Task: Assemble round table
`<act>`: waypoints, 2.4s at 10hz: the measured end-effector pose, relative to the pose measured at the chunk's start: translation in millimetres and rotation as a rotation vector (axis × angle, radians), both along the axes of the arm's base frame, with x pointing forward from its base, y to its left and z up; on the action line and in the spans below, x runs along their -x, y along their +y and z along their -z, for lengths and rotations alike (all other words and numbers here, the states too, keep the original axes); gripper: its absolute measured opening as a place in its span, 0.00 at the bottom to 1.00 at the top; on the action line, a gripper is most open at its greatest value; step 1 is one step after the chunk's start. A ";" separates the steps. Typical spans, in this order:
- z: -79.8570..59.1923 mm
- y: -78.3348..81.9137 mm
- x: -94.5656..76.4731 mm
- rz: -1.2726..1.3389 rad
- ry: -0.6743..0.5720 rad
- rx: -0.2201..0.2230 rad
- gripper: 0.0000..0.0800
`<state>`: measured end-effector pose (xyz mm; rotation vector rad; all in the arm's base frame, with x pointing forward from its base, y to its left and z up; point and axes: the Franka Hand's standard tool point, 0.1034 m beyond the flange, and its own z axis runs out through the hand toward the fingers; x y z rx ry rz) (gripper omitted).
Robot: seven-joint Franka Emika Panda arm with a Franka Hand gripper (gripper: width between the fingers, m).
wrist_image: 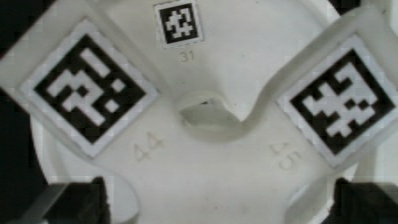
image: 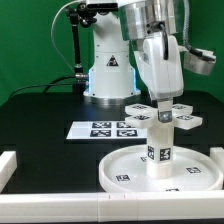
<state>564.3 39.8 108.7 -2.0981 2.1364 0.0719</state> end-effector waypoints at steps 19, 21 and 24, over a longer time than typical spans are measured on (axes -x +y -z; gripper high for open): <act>-15.0 8.3 -8.2 -1.419 -0.181 0.139 0.81; -17.9 5.0 -11.7 -1.696 -0.201 0.173 0.81; -17.2 3.8 -11.6 -1.912 -0.220 0.184 0.81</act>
Offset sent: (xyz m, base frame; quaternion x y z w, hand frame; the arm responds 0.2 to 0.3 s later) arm 0.0000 0.0000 0.0000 0.0000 0.0000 -0.0650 0.9979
